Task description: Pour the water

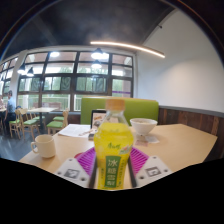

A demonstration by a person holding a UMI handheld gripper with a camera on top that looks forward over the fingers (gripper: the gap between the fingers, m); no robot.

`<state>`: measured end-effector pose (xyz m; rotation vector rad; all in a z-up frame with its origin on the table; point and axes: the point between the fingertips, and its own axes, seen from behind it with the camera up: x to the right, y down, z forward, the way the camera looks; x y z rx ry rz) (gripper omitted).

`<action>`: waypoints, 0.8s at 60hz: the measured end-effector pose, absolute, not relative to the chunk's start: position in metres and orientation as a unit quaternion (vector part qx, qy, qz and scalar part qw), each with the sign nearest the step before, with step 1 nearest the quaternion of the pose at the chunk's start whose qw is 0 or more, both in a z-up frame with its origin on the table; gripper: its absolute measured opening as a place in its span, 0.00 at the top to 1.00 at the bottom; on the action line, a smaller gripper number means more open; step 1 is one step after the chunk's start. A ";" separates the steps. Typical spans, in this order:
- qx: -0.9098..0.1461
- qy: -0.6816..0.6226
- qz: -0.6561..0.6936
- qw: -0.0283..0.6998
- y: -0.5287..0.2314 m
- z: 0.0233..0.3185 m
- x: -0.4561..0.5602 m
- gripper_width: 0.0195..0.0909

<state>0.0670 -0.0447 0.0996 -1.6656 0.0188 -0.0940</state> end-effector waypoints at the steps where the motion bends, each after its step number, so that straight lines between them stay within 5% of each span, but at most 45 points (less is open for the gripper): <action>1: -0.742 0.011 -0.040 0.669 -0.044 0.095 0.066 0.65; 15: -0.722 0.009 -0.040 0.691 -0.038 0.095 0.057 0.88; 25: -0.725 -0.049 -0.098 0.680 -0.012 0.108 0.059 0.89; 35: -0.660 -0.227 -0.283 0.657 0.036 0.165 0.026 0.89; 41: -0.588 -0.355 -0.409 0.601 0.060 0.193 -0.002 0.89; 47: -0.474 -0.467 -0.535 0.521 0.077 0.182 -0.045 0.88; 48: -0.457 -0.490 -0.548 0.502 0.076 0.200 -0.042 0.89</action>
